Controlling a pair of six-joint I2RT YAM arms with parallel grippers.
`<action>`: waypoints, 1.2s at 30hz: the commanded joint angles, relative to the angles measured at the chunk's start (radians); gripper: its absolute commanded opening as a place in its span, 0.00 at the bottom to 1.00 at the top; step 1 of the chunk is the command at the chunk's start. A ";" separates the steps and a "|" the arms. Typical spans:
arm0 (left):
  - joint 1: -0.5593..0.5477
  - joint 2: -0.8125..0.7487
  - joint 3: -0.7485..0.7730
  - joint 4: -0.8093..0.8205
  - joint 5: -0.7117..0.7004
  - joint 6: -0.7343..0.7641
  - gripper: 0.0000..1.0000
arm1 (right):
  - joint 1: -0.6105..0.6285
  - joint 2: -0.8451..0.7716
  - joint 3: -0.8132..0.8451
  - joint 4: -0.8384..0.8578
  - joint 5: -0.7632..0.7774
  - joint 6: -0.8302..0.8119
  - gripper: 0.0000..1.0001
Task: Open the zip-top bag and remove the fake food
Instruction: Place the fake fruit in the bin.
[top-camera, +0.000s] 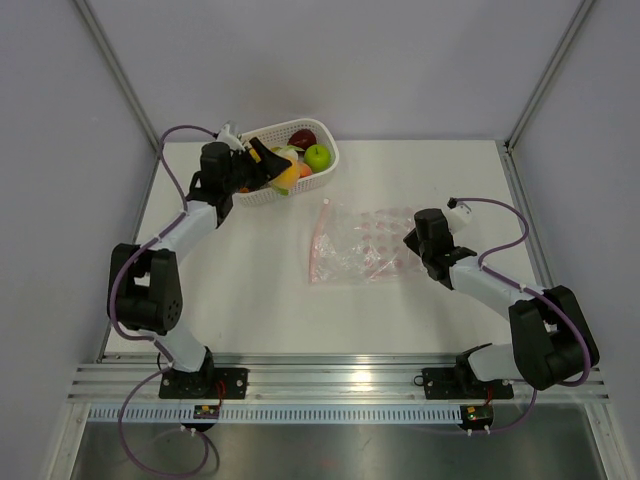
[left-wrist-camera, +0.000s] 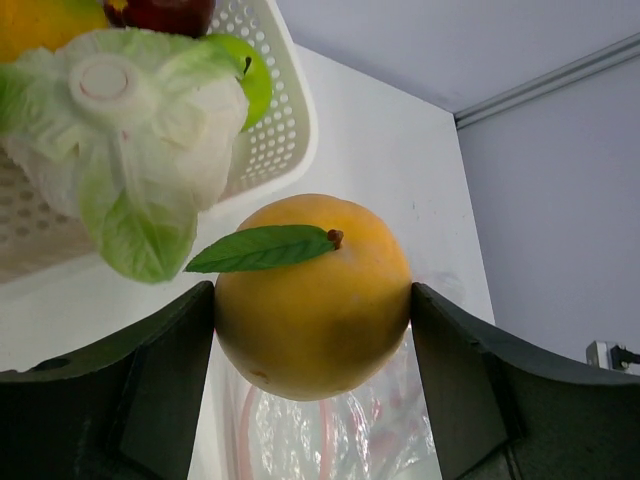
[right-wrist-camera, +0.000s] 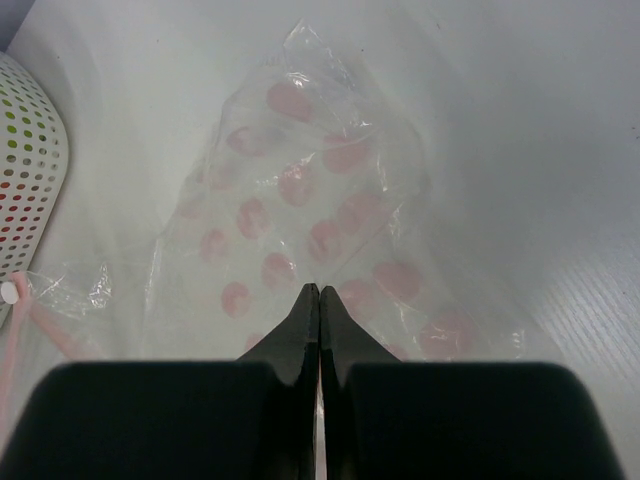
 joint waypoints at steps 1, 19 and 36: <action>-0.001 0.089 0.112 0.086 -0.007 0.061 0.40 | -0.004 0.001 0.005 0.033 0.007 -0.010 0.00; -0.159 0.358 0.633 -0.157 -0.217 0.301 0.40 | -0.004 0.016 0.019 0.046 -0.042 -0.010 0.00; -0.191 0.609 0.862 -0.323 -0.355 0.371 0.44 | -0.004 0.024 0.022 0.055 -0.064 -0.010 0.00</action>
